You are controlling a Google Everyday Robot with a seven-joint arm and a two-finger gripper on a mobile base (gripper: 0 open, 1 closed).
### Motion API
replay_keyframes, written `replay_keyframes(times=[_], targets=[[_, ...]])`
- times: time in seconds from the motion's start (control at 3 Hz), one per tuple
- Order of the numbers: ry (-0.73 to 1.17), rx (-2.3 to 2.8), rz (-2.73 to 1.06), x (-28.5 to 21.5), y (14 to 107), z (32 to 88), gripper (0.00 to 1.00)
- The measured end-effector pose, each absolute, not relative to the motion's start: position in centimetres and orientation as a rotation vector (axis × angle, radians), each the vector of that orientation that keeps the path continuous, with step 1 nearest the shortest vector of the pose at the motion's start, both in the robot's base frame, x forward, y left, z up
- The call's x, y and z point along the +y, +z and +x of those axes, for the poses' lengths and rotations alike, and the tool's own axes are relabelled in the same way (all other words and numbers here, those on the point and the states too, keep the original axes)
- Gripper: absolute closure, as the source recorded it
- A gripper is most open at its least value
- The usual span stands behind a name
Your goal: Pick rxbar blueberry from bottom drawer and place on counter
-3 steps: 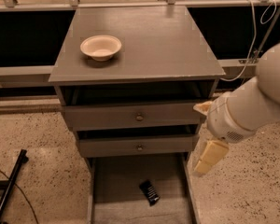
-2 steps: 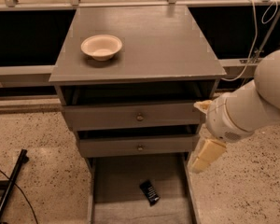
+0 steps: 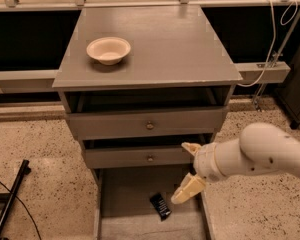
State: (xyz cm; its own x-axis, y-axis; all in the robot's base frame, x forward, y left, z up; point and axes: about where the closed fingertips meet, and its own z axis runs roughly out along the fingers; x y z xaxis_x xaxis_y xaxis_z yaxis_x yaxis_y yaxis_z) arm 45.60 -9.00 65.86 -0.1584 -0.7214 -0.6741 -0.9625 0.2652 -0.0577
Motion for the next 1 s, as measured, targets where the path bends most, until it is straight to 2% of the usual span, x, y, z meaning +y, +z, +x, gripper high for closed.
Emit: replay_keyframes(times=[0.33, 0.67, 1.0], targets=[[0.599, 1.880, -1.439, -7.2, 59.4, 47.0, 0.00], [0.688, 1.897, -1.416, -6.5, 55.6, 46.1, 0.00], [0.687, 1.868, -1.344, -7.3, 53.8, 48.8, 0.00]])
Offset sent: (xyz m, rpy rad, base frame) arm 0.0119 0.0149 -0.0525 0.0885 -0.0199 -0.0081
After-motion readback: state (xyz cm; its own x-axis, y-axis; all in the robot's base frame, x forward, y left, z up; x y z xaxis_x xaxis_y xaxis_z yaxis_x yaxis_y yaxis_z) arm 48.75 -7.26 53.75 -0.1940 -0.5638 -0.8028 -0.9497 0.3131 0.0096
